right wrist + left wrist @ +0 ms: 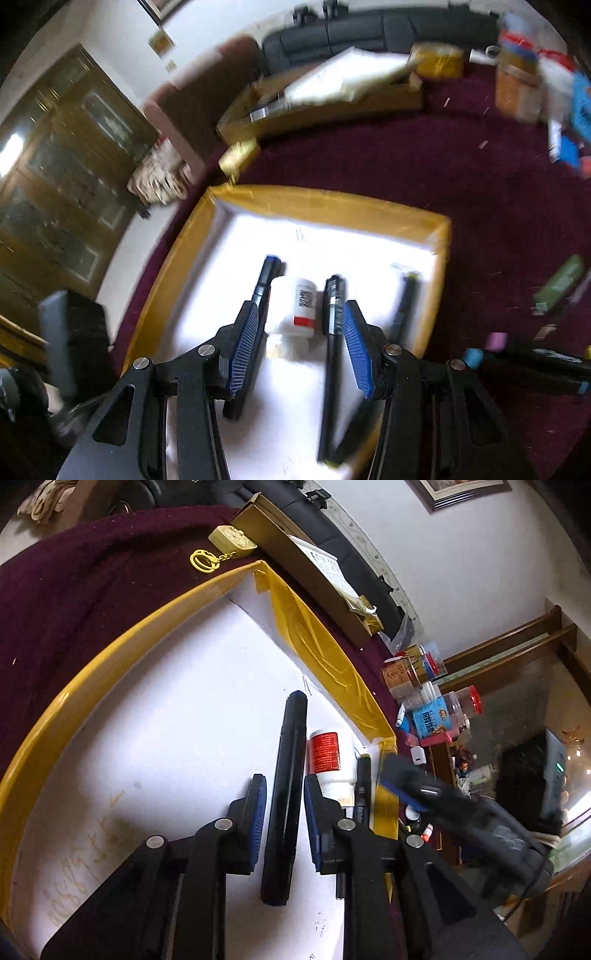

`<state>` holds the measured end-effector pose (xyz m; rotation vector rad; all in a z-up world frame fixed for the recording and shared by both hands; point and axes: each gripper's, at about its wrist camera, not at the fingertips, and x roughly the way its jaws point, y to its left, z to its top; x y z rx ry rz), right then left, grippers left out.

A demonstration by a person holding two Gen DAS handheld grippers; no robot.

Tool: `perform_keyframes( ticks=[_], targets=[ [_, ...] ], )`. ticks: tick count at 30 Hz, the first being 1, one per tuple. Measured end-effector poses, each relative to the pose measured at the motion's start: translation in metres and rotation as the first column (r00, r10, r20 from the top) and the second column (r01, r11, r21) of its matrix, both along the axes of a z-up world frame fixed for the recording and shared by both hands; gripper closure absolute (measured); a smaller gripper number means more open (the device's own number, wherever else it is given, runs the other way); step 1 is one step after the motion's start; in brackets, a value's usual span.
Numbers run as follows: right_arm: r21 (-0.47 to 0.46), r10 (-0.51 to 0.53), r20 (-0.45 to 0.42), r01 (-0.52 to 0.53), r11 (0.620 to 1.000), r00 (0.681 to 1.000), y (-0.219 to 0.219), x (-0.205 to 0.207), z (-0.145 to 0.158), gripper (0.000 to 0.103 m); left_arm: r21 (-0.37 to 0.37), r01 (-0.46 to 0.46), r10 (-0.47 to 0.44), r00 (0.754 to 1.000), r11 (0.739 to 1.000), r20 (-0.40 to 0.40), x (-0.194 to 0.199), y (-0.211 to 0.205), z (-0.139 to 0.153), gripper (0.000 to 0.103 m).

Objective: Organize rigid objects
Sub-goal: 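Place the marker and white bottle in the box, opening both grippers, then grasp a black marker with the left gripper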

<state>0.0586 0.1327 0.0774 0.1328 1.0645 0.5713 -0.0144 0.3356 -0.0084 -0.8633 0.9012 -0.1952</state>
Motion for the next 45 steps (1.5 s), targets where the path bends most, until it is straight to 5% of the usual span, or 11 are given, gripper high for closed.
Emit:
perform_keyframes(
  ticks=[2, 7, 11, 14, 20, 23, 27, 33, 36, 39, 45],
  targets=[
    [-0.009, -0.026, 0.123, 0.028, 1.0, 0.992, -0.028, -0.02, 0.029, 0.059, -0.006, 0.004, -0.004, 1.0, 1.0, 0.003, 0.001, -0.001, 0.002, 0.077],
    [-0.028, -0.164, 0.433, 0.195, 0.98, 0.887, -0.114, -0.062, 0.07, 0.007, -0.006, 0.04, -0.039, 0.996, 0.999, 0.081, -0.007, -0.017, 0.031, 0.064],
    [-0.024, -0.331, 0.395, 0.37, 0.929, 0.857, -0.195, -0.056, 0.054, 0.007, 0.098, 0.112, -0.129, 0.973, 0.989, 0.192, -0.021, -0.066, 0.082, 0.044],
    [0.034, -0.467, 0.297, 0.479, 0.877, 0.833, -0.254, -0.05, 0.025, 0.008, 0.19, 0.187, -0.225, 0.952, 0.964, 0.206, -0.022, -0.111, 0.1, 0.044],
    [0.146, -0.589, 0.198, 0.571, 0.808, 0.784, -0.329, -0.066, -0.017, 0.008, 0.393, 0.335, -0.403, 0.909, 0.856, 0.103, -0.007, -0.209, 0.087, 0.044],
    [0.184, -0.61, 0.163, 0.584, 0.791, 0.775, -0.343, -0.073, -0.033, 0.008, 0.533, 0.371, -0.462, 0.886, 0.76, 0.042, 0.011, -0.252, 0.075, 0.044],
    [0.236, -0.611, 0.105, 0.577, 0.782, 0.785, -0.35, -0.07, -0.041, 0.008, 0.636, 0.358, -0.459, 0.889, 0.683, -0.007, 0.037, -0.273, 0.059, 0.044],
    [0.242, -0.588, 0.062, 0.559, 0.793, 0.806, -0.347, -0.067, -0.049, 0.008, 0.684, 0.361, -0.429, 0.9, 0.634, -0.078, 0.066, -0.285, 0.03, 0.041],
    [0.248, -0.586, 0.05, 0.559, 0.791, 0.808, -0.348, -0.066, -0.051, 0.008, 0.711, 0.411, -0.481, 0.869, 0.571, -0.116, 0.053, -0.292, 0.03, 0.038],
    [0.245, -0.582, 0.051, 0.555, 0.795, 0.811, -0.348, -0.067, -0.052, 0.008, 0.661, 0.487, -0.539, 0.83, 0.571, -0.145, 0.036, -0.296, 0.023, 0.042],
    [0.242, -0.58, 0.052, 0.553, 0.797, 0.813, -0.347, -0.067, -0.052, 0.008, 0.671, 0.578, -0.65, 0.737, 0.465, -0.185, -0.007, -0.312, 0.024, 0.042]
  ],
)
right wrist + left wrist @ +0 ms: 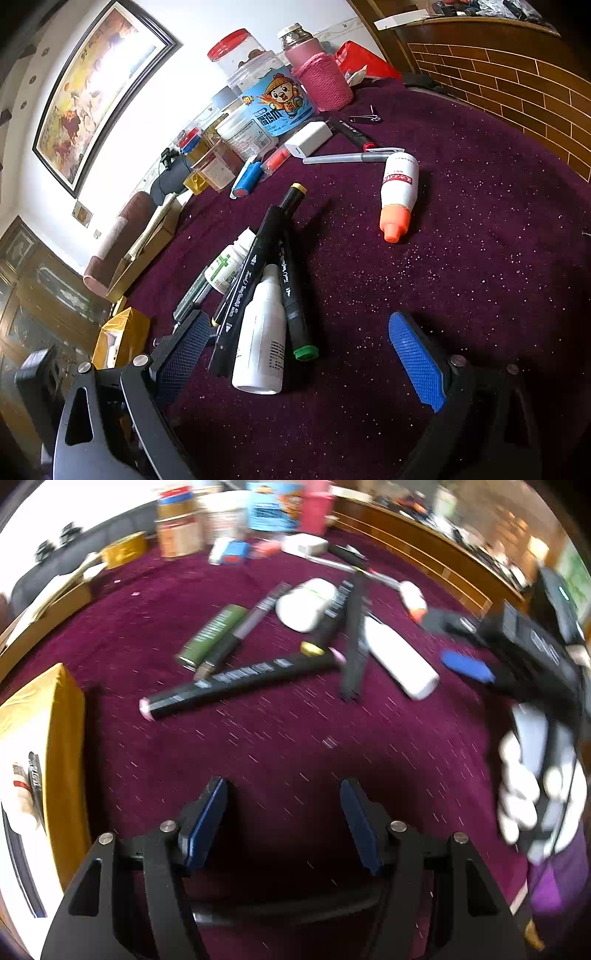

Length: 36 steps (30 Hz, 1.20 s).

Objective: Organize rigid objects
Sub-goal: 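Grasp a black marker with the left gripper, then carry the marker toward the box while the right gripper grasps a black marker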

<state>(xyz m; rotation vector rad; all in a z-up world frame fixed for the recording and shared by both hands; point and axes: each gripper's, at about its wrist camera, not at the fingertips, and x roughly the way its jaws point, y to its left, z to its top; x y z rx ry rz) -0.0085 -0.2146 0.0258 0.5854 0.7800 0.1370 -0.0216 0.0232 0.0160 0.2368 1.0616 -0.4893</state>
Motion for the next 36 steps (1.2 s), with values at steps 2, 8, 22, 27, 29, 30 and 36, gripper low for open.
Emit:
perform_keyframes(
  ticks=[2, 8, 22, 27, 29, 30, 36],
  targets=[
    [-0.003, 0.001, 0.0, -0.001, 1.0, 1.0, 0.0, 0.0, 0.0, 0.008, -0.009, 0.006, -0.006, 1.0, 1.0, -0.011, -0.009, 0.0, 0.003, 0.042],
    [-0.011, 0.004, -0.001, -0.004, 1.0, 1.0, 0.001, 0.001, 0.0, 0.007, -0.141, 0.065, -0.056, 0.996, 0.988, 0.068, -0.044, 0.014, 0.04, 0.041],
    [-0.028, 0.002, -0.004, -0.003, 1.0, 1.0, 0.002, 0.0, 0.0, 0.007, 0.264, 0.329, -0.347, 0.937, 0.907, 0.027, -0.086, 0.005, 0.005, 0.056],
    [-0.026, 0.001, -0.003, -0.002, 1.0, 1.0, 0.002, 0.0, 0.0, 0.007, 0.107, 0.178, -0.173, 0.983, 0.978, -0.054, -0.064, 0.01, 0.005, 0.091],
    [-0.026, 0.001, -0.002, -0.002, 1.0, 1.0, 0.003, 0.0, 0.001, 0.007, 0.053, 0.096, -0.092, 0.993, 0.994, -0.074, -0.061, 0.014, 0.006, 0.091],
    [-0.028, 0.001, -0.003, -0.001, 1.0, 1.0, 0.003, 0.0, 0.001, 0.007, 0.042, 0.075, -0.072, 0.995, 0.996, -0.075, -0.061, 0.014, 0.006, 0.091],
    [-0.028, 0.002, -0.003, -0.002, 1.0, 1.0, 0.003, 0.0, 0.001, 0.007, 0.023, -0.03, 0.029, 0.999, 0.999, 0.045, -0.071, 0.007, 0.002, 0.089]
  ],
)
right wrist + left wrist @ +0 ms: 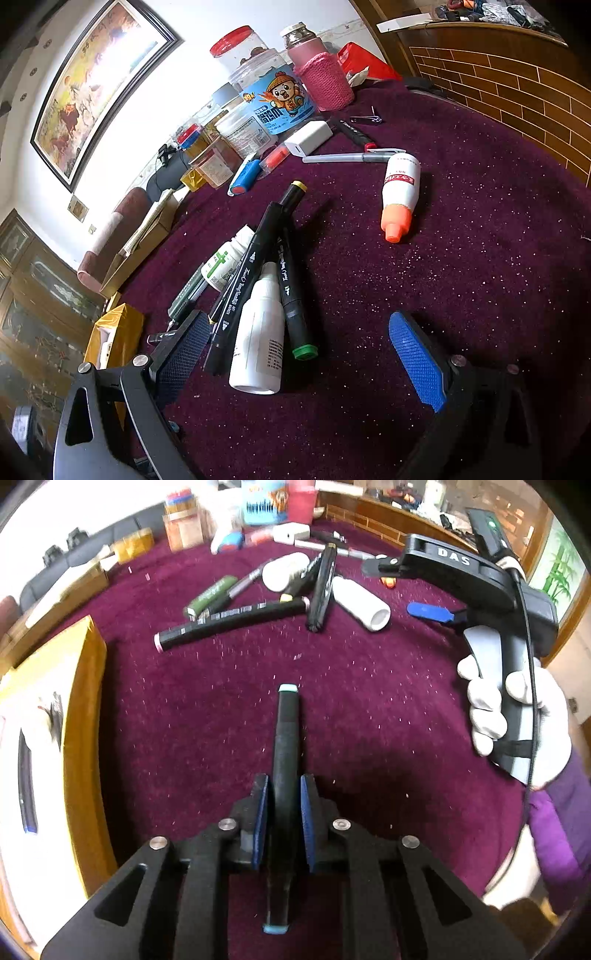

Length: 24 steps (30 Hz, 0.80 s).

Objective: Organize rigid objects
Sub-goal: 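Carry the marker toward the box while the right gripper grasps a black marker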

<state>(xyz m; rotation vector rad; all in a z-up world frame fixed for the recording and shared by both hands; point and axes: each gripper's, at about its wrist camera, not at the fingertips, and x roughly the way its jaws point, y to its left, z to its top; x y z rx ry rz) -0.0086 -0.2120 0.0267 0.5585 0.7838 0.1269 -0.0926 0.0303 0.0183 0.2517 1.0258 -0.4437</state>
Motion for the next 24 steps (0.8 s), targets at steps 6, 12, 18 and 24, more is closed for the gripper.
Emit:
perform_keyframes(
  ticks=[6, 12, 18, 24],
  targets=[
    [0.02, -0.002, 0.006, 0.002, 1.0, 1.0, -0.002, -0.001, -0.001, 0.007, -0.23, -0.047, 0.046, 0.999, 0.972, -0.011, -0.009, 0.02, 0.006, 0.091],
    [-0.021, 0.0, -0.008, 0.0, 1.0, 1.0, 0.002, 0.002, 0.0, 0.007, -0.486, -0.085, 0.092, 0.996, 0.87, -0.01, -0.03, 0.05, 0.03, 0.091],
    [-0.05, 0.015, -0.061, -0.018, 0.999, 0.998, 0.009, 0.008, 0.01, 0.009, -0.521, -0.085, 0.116, 0.993, 0.85, 0.027, -0.041, 0.08, 0.044, 0.091],
    [-0.058, 0.018, -0.083, -0.023, 0.998, 0.996, 0.023, 0.036, 0.028, 0.048, -0.562, -0.098, 0.13, 0.991, 0.821, 0.017, -0.037, 0.098, 0.041, 0.091]
  ],
)
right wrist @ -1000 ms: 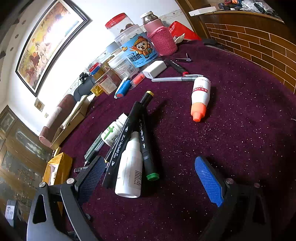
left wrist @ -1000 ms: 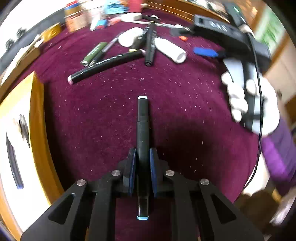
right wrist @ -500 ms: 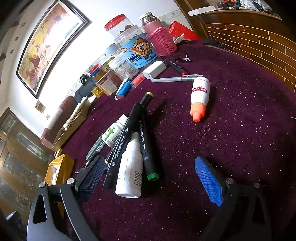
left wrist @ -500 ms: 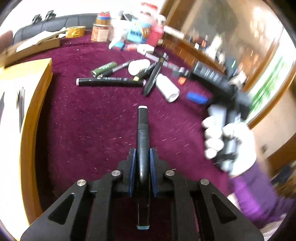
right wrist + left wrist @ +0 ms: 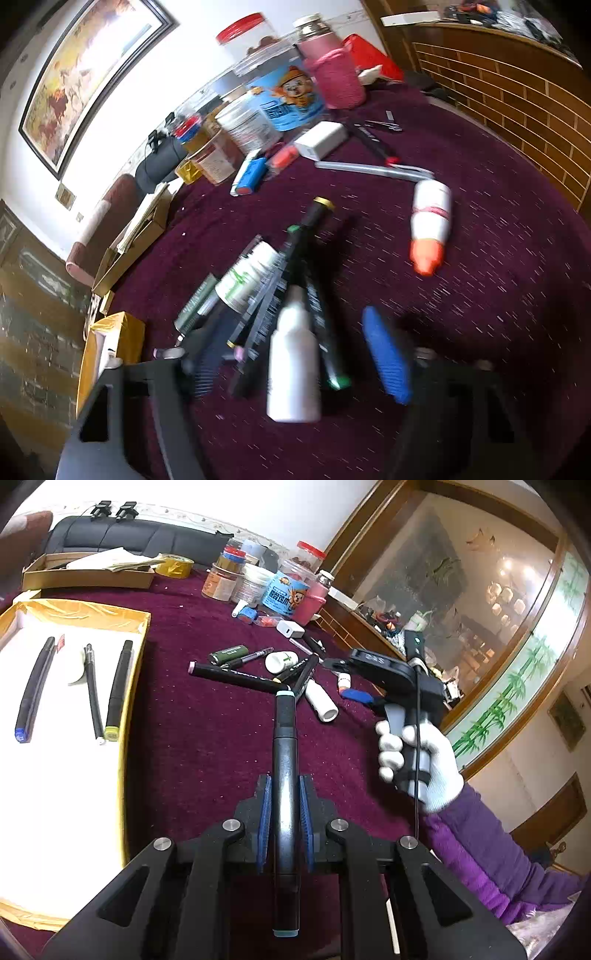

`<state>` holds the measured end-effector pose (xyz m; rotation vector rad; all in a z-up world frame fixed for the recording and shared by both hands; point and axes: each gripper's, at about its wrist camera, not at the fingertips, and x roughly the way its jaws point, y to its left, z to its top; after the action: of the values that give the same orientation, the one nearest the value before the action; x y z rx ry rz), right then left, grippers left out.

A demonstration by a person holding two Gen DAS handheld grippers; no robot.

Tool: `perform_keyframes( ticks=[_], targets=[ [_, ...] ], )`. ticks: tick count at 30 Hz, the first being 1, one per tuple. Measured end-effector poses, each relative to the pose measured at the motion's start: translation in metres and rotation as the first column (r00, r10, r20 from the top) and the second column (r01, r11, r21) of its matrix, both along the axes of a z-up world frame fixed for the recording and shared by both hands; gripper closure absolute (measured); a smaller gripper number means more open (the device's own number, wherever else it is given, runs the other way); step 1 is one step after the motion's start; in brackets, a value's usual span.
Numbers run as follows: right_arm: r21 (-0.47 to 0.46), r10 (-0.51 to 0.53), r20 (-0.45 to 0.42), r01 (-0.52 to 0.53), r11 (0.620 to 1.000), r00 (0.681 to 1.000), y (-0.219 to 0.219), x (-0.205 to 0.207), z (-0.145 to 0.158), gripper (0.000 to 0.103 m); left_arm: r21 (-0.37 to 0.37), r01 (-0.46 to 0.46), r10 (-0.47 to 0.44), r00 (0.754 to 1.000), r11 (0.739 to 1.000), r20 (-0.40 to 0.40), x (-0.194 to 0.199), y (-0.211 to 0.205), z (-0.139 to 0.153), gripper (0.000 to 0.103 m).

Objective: Organize rigid objects
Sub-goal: 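Carry the marker toward the box while the right gripper grasps a black marker, then lower both markers into the box and open both grippers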

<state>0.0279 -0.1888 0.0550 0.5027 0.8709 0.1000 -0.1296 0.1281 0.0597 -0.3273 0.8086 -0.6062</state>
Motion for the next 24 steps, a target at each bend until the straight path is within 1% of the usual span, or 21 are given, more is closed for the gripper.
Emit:
perform_keyframes(
  ticks=[2, 5, 7, 8, 9, 12, 16, 21, 24],
  targets=[
    [-0.036, 0.017, -0.018, -0.018, 0.999, 1.0, 0.014, 0.013, 0.002, 0.052, -0.011, -0.005, 0.005, 1.0, 1.0, 0.001, -0.001, 0.005, -0.001, 0.091],
    [-0.107, 0.009, -0.073, -0.017, 0.994, 0.997, 0.03, 0.034, -0.004, 0.053, -0.022, -0.018, 0.018, 1.0, 1.0, -0.008, 0.001, 0.013, -0.005, 0.091],
    [-0.128, 0.01, -0.079, -0.02, 0.992, 0.997, 0.037, 0.041, -0.008, 0.072, -0.023, -0.029, 0.029, 0.999, 0.999, -0.019, 0.003, 0.017, -0.008, 0.091],
    [-0.141, 0.013, -0.085, -0.025, 0.99, 0.996, 0.039, 0.043, -0.009, 0.083, -0.022, -0.034, 0.033, 0.999, 0.999, -0.02, 0.003, 0.018, -0.009, 0.091],
    [-0.129, 0.022, -0.085, -0.032, 0.991, 0.996, 0.04, 0.042, -0.01, 0.086, -0.022, -0.037, 0.036, 0.999, 0.999, -0.02, 0.002, 0.019, -0.009, 0.091],
    [-0.113, 0.045, -0.061, -0.052, 0.992, 0.997, 0.041, 0.033, -0.008, 0.089, -0.026, -0.056, 0.055, 0.998, 0.998, -0.013, 0.0, 0.026, -0.008, 0.091],
    [-0.049, 0.085, -0.029, -0.086, 0.995, 0.996, 0.04, 0.015, 0.0, 0.09, -0.045, -0.082, 0.081, 0.997, 0.996, -0.012, 0.001, 0.036, -0.006, 0.091],
    [0.049, 0.165, 0.041, -0.167, 0.985, 0.986, 0.051, -0.011, 0.022, 0.089, -0.074, -0.119, 0.119, 0.993, 0.99, -0.012, 0.0, 0.053, 0.0, 0.091],
    [0.073, 0.222, 0.089, -0.229, 0.971, 0.971, 0.066, -0.023, 0.039, 0.089, -0.087, -0.154, 0.154, 0.988, 0.984, -0.006, -0.002, 0.07, 0.008, 0.091]
  ],
)
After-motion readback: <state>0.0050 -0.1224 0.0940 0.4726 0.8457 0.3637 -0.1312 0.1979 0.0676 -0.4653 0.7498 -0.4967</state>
